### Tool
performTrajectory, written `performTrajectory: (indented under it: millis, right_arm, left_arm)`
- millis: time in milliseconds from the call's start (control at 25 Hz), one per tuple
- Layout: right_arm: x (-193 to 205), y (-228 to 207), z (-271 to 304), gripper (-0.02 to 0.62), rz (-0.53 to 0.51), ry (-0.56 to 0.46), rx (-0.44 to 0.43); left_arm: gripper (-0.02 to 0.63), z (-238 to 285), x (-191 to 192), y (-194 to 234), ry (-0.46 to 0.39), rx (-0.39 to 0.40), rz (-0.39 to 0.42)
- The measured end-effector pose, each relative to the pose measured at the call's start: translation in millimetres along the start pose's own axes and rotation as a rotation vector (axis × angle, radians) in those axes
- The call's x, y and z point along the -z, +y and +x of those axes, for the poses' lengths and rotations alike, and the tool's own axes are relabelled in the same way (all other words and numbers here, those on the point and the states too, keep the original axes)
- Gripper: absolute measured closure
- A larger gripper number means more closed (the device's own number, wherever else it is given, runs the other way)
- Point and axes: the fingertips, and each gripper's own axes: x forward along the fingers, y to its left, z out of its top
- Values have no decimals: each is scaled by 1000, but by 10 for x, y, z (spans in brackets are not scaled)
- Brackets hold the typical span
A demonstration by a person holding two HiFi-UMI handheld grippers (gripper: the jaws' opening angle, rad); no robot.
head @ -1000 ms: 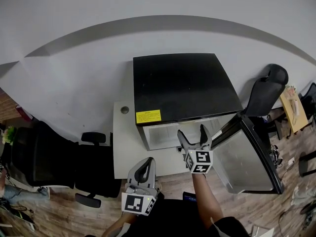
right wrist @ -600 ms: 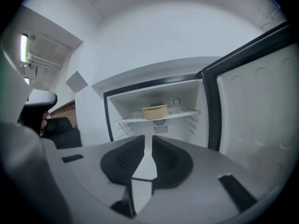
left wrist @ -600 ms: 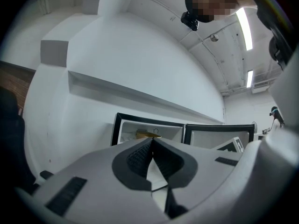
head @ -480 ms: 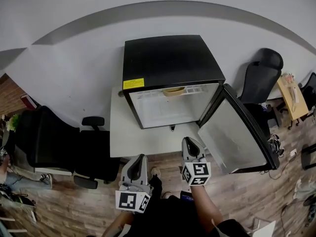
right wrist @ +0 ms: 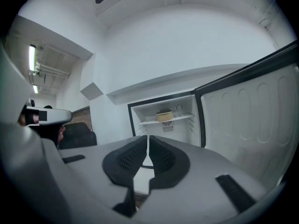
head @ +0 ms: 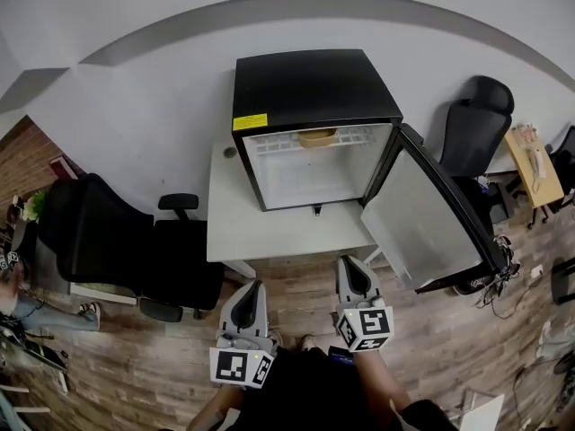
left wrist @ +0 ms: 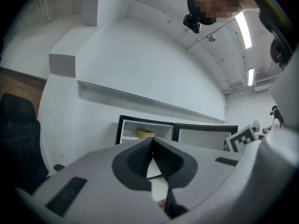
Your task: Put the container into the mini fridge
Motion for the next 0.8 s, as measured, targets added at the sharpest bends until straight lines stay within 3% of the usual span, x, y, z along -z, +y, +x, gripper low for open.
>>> performTrajectory:
  millis: [520, 800]
  right_arm:
    - [-10, 720, -542, 568, -21, -22, 8]
    - [0, 899, -613, 568, -31, -20, 24]
  left_arm:
    - [598, -426, 21, 201, -11, 65, -2]
    - [598, -478, 42, 260, -12, 96, -19]
